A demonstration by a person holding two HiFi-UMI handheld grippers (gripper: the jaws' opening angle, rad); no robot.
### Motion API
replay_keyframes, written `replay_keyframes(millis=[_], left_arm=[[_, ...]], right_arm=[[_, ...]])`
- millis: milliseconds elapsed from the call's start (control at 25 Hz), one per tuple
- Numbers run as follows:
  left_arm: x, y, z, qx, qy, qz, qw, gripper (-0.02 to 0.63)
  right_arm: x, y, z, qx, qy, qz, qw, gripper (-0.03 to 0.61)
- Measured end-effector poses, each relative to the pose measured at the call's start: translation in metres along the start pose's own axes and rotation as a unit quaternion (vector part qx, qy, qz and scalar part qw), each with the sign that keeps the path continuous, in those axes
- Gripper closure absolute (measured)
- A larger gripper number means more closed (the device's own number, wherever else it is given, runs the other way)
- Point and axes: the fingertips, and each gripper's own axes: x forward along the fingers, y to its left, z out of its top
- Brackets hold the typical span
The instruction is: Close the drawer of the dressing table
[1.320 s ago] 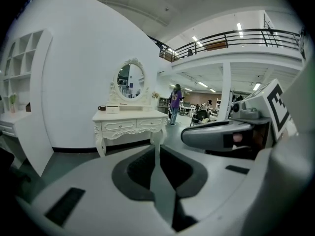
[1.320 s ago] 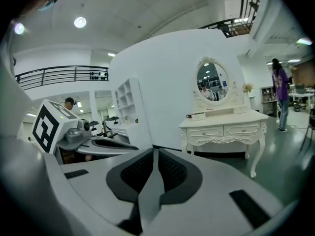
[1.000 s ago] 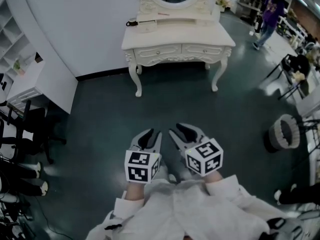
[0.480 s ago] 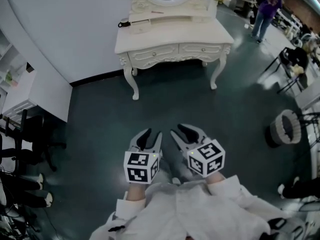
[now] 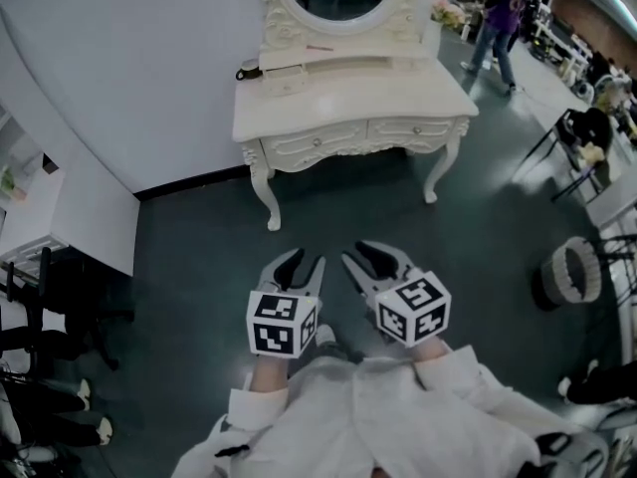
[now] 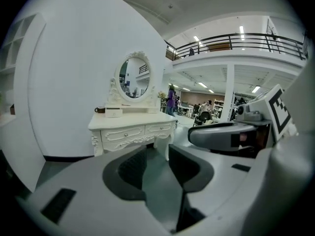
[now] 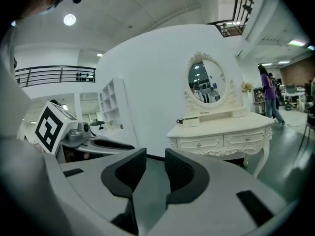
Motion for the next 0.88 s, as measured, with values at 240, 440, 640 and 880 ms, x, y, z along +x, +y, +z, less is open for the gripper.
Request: replay_keyframes(millis=[240,440,640,880], left_arm=[[0.037,0.049,0.03,0.017,-0.007,-0.018,0.9997,0.489],[0.054,0.077,0.036,0.011,-0.003,-0.025,0.9996,0.489],[0.066,0.092,0.024,-0.004,0.015,-0.034,0.9993,0.489],[0.08,0.112,0.027,-0.016,0.021,-0.033,0.9991,0.489]], right_arm=[[0.06,-0.018,0.02,0.003,-0.005,-0.011,1.0,0.478],[0.09,-0.023,0.03,0.005,-0.003,-0.019,1.0,0.477],[0.108,-0.027,0.023,0.014,0.018,-0.021,0.999,0.479],[0.13,-0.036,0.026,0.014,0.031,-0.019,0.999,0.478]])
